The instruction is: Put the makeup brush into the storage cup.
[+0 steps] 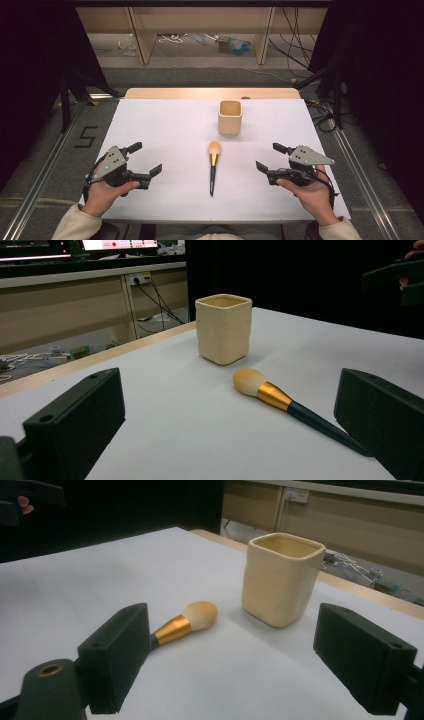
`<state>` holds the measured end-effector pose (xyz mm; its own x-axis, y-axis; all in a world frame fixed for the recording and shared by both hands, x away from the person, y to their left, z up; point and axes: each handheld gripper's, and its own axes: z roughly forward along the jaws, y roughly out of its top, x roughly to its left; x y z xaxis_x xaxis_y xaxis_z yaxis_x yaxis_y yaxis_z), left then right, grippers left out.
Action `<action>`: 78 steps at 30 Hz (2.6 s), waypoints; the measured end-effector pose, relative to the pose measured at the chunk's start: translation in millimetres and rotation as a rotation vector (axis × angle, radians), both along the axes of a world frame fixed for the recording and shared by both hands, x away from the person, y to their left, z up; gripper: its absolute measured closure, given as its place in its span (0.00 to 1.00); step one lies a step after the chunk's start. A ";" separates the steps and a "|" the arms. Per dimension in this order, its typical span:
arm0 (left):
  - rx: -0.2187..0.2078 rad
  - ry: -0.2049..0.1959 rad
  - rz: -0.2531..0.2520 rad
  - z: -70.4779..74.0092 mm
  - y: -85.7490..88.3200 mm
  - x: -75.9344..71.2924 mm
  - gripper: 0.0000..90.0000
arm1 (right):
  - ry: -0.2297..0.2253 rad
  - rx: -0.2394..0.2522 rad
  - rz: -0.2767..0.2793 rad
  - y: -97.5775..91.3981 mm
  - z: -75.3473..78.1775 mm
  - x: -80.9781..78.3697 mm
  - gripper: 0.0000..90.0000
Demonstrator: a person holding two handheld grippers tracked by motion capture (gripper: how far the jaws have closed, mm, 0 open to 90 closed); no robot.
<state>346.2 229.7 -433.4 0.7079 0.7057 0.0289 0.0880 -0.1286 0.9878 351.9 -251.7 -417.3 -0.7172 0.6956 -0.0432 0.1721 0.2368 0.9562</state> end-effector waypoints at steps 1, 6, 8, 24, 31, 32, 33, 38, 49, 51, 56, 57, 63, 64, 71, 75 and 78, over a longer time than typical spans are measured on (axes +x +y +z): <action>-0.001 0.002 0.000 -0.1 0.0 0.0 0.00 | 0.005 -0.008 -0.002 1.6 1.0 0.3 0.18; 0.003 -0.002 -0.003 0.0 0.7 0.3 0.00 | -0.015 0.011 0.008 12.8 4.1 5.9 0.18; 0.006 -0.006 -0.004 0.0 0.8 0.5 0.00 | -0.010 0.006 0.013 16.4 6.7 8.2 0.18; -0.004 0.003 -0.002 -0.5 -1.1 -0.4 0.00 | -0.023 0.020 0.048 47.5 17.7 25.2 0.18; -0.005 0.003 -0.001 -0.4 -1.0 -0.2 0.00 | -0.026 0.016 0.055 57.2 19.3 32.5 0.18; -0.005 0.003 -0.001 -0.4 -1.0 -0.3 0.00 | -0.020 0.017 0.061 58.2 19.8 33.1 0.18; -0.005 0.003 -0.001 -0.4 -1.0 -0.3 0.00 | -0.020 0.020 0.051 59.6 20.1 33.2 0.18; -0.005 0.003 -0.003 -0.4 -1.3 -0.4 0.00 | -0.020 0.019 0.063 63.6 22.4 36.2 0.18; -0.004 0.002 -0.003 -0.5 -1.3 -0.1 0.00 | -0.017 0.023 0.065 69.8 23.8 41.0 0.17; -0.005 0.002 -0.004 -0.5 -1.4 -0.2 0.00 | -0.035 0.019 0.059 71.4 23.5 43.8 0.18; -0.006 0.001 -0.004 -0.3 -1.3 -0.3 0.00 | -0.026 0.014 0.066 74.7 24.0 45.7 0.18; -0.006 0.001 -0.004 -0.3 -1.3 -0.3 0.00 | -0.031 0.017 0.069 76.7 24.1 46.8 0.18; -0.007 0.002 -0.005 -0.3 -1.4 -0.4 0.00 | -0.030 0.019 0.063 80.2 23.7 49.1 0.18; -0.007 0.001 -0.005 -0.3 -1.3 -0.3 0.00 | -0.021 0.019 0.075 81.1 23.4 50.3 0.18; -0.005 -0.001 -0.007 -0.3 -1.5 -0.1 0.00 | -0.031 0.022 0.072 85.0 22.1 55.4 0.18; -0.006 0.000 -0.007 -0.3 -1.5 -0.2 0.00 | -0.011 0.016 0.074 88.9 22.4 58.0 0.18; -0.007 0.000 -0.007 -0.3 -1.5 -0.2 0.00 | -0.008 0.009 0.072 92.6 23.0 60.0 0.18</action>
<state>346.0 228.2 -433.7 0.7129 0.7008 0.0242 0.0870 -0.1227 0.9886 411.9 -159.0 -394.2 -0.7650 0.6426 -0.0431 0.1469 0.2394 0.9597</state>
